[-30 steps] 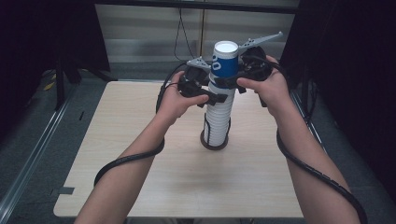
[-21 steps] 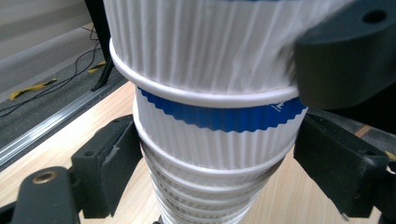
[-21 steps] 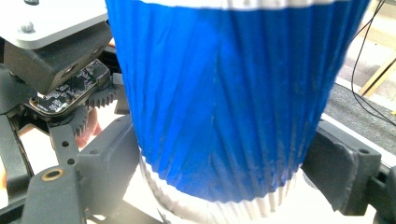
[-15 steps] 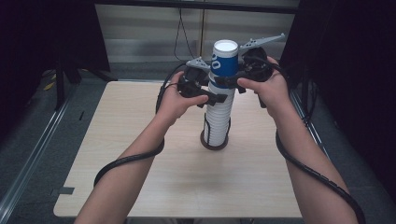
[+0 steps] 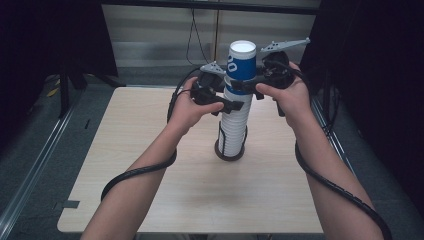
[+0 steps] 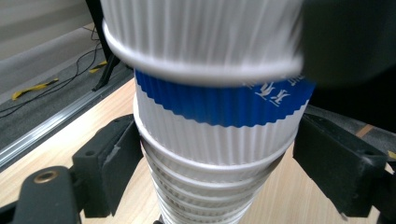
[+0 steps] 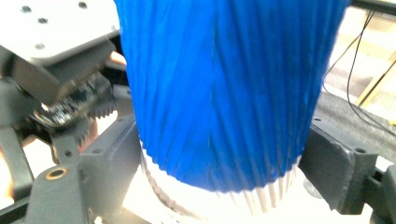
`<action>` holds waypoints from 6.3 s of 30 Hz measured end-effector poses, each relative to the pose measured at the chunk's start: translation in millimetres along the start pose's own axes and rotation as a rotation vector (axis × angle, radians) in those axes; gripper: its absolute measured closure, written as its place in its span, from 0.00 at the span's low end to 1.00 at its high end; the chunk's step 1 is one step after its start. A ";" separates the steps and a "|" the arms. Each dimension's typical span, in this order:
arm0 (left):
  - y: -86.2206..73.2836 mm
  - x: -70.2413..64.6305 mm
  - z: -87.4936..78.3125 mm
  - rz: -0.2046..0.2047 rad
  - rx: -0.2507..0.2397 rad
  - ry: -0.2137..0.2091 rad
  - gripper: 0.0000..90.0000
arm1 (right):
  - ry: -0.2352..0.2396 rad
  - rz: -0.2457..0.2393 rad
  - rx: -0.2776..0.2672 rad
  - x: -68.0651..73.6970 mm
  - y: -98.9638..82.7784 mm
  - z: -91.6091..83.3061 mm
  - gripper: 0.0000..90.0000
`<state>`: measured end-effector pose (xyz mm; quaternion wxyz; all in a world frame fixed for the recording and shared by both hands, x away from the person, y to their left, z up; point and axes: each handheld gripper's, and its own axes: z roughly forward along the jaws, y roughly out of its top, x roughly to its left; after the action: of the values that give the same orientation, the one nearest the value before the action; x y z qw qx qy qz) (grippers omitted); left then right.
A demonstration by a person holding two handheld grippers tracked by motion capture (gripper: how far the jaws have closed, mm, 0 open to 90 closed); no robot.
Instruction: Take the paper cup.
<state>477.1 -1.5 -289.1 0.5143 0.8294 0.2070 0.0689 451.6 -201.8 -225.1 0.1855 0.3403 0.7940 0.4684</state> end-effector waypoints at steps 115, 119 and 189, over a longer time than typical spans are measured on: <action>-7.5 5.3 -2.7 -0.007 -0.010 -0.025 0.22 | -0.051 0.015 -0.116 3.0 29.5 -20.2 0.22; -7.0 4.6 -2.5 -0.006 -0.007 -0.024 0.22 | -0.051 0.020 -0.123 1.7 29.2 -21.9 0.22; -23.0 -2.0 -21.3 -0.020 0.039 -0.012 0.17 | -0.059 0.017 -0.060 -15.3 -57.8 -90.9 0.22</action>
<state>462.1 24.1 -299.3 0.5000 0.8375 0.2136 0.0549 385.4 -287.9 -231.0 0.2152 0.3549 0.7709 0.4832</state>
